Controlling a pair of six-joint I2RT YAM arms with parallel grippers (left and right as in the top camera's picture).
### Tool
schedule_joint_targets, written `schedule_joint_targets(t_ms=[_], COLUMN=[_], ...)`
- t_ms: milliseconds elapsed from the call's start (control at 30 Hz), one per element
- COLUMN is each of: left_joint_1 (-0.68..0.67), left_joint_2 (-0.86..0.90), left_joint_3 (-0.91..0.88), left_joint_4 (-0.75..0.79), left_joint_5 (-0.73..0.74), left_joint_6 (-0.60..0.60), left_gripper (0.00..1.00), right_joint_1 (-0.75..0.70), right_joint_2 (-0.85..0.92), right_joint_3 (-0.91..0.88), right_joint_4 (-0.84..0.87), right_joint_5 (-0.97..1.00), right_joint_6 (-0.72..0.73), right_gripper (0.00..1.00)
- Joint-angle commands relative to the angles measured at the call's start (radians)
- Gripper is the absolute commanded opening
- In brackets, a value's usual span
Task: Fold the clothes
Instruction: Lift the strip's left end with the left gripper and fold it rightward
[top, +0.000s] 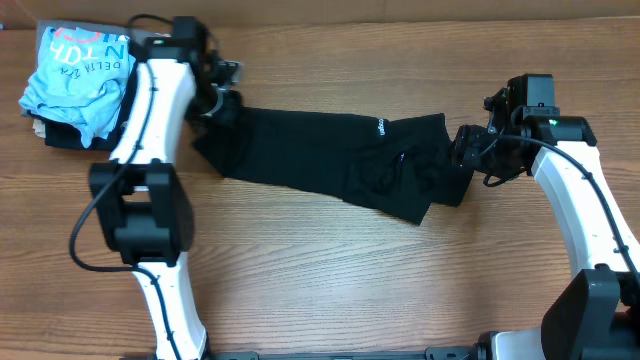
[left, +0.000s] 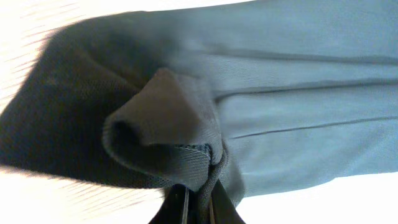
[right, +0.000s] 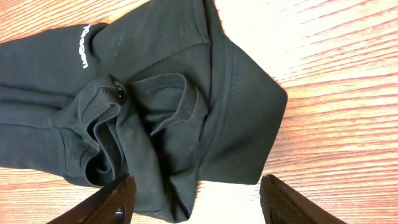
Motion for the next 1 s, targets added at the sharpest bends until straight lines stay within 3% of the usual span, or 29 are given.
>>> schedule_joint_targets(t_ms=[0,300,333,367,433,467,500,667,967], left_joint_1=[-0.082,-0.265,-0.277,-0.29,-0.309,-0.317,-0.323,-0.319,-0.222], left_joint_2=[-0.003,0.0,0.002,0.003,0.006,0.006,0.006,0.006,0.006], left_joint_3=[0.02,0.02,0.02,0.02,0.02,0.02,0.02,0.047,0.219], left_joint_4=[-0.002,0.042,0.048,0.055,0.067,0.073,0.079,0.056,-0.161], left_joint_5=[0.023,0.015,0.015,0.016,0.015,0.015,0.013,0.008,0.008], left_joint_6=[0.0,-0.014,-0.016,-0.016,-0.015,-0.015,-0.016,-0.054,-0.059], left_gripper=[0.04,0.04,0.08,0.21,0.75,0.96,1.0,1.0,0.97], right_joint_1=[-0.005,-0.005,-0.005,-0.005,-0.005,-0.005,-0.005,-0.015,-0.018], right_joint_2=[-0.013,-0.013,-0.013,-0.013,-0.013,-0.013,-0.013,0.009,0.18], right_joint_3=[-0.005,-0.005,-0.005,-0.005,-0.005,-0.005,-0.005,-0.005,-0.005], right_joint_4=[0.008,0.017,0.018,0.018,0.016,0.016,0.016,0.02,0.045], right_joint_5=[-0.009,-0.009,-0.009,-0.009,-0.009,-0.009,-0.009,-0.009,-0.01], right_joint_6=[-0.004,-0.004,-0.004,-0.004,-0.004,-0.004,-0.004,-0.004,0.0], right_gripper=[0.67,0.68,0.68,0.68,0.75,0.76,0.76,0.77,0.78])
